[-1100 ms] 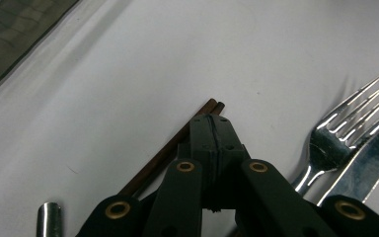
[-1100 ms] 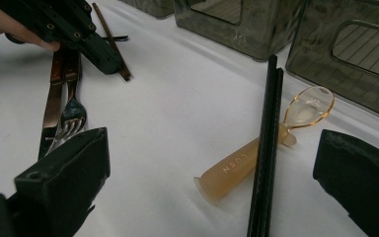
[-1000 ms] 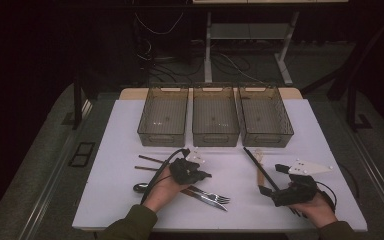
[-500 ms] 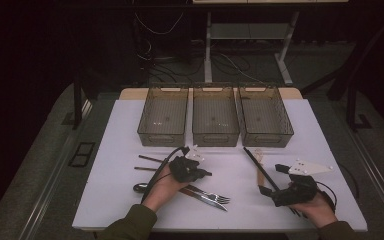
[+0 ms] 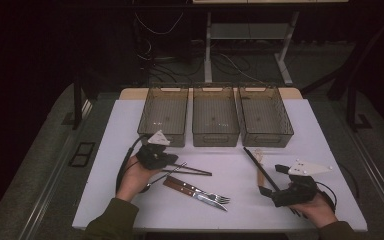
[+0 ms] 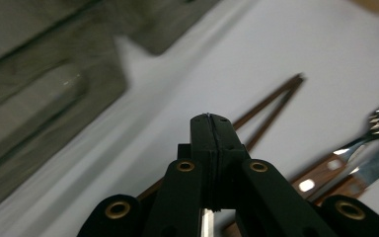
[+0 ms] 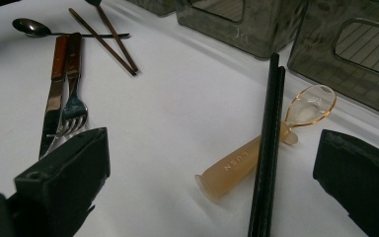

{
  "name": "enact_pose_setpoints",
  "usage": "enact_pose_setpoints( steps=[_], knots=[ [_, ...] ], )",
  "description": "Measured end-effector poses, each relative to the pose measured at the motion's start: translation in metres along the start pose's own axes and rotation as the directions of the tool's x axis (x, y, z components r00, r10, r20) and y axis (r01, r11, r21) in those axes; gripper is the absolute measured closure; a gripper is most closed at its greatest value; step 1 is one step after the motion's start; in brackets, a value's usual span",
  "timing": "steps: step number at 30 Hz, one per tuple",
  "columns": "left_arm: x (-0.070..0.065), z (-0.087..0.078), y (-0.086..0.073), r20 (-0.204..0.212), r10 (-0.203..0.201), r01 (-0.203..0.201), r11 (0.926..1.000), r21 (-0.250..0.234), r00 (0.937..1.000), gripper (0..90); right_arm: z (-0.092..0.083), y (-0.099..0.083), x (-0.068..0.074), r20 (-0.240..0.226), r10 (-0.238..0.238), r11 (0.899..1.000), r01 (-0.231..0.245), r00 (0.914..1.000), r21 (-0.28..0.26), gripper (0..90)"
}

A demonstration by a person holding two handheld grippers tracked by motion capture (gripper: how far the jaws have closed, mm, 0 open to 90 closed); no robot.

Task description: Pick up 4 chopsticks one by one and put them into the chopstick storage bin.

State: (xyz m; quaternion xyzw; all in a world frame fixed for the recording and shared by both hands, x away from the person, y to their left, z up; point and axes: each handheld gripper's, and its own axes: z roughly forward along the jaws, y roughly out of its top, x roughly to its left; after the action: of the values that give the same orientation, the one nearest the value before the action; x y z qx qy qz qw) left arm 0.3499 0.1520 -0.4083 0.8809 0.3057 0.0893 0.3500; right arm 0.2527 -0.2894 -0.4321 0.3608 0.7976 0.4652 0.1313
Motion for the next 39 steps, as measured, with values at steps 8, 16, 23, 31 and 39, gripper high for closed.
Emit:
enact_pose_setpoints(
  steps=[8, 16, 23, 31, 39],
  knots=[
    [0.037, -0.009, -0.019, -0.134, -0.044, 0.052, 0.9968, 0.061, 0.9901, 88.9, 0.000, 0.000, 0.000, 0.000, 0.011, 1.000, -0.011, 0.9999, 0.005, 1.0],
    [0.056, -0.012, -0.033, -0.205, -0.108, 0.127, 0.9888, 0.079, 0.9727, 89.0, 0.000, -0.001, -0.001, 0.000, 0.009, 1.000, -0.009, 1.0000, 0.004, 1.0],
    [0.062, -0.009, -0.036, -0.217, -0.099, 0.125, 0.9860, 0.110, 0.9712, 88.9, 0.001, -0.001, -0.001, 0.002, 0.014, 1.000, -0.014, 0.9999, 0.008, 0.9],
    [0.063, -0.009, -0.039, -0.222, -0.103, 0.132, 0.9834, 0.124, 0.9697, 89.0, 0.000, -0.001, -0.002, 0.004, 0.015, 1.000, -0.015, 0.9999, 0.006, 1.0],
    [0.061, -0.014, -0.044, -0.216, -0.103, 0.134, 0.9818, 0.135, 0.9709, 88.9, 0.000, -0.001, -0.002, 0.005, 0.014, 1.000, -0.014, 0.9999, 0.006, 1.0]
  ],
)
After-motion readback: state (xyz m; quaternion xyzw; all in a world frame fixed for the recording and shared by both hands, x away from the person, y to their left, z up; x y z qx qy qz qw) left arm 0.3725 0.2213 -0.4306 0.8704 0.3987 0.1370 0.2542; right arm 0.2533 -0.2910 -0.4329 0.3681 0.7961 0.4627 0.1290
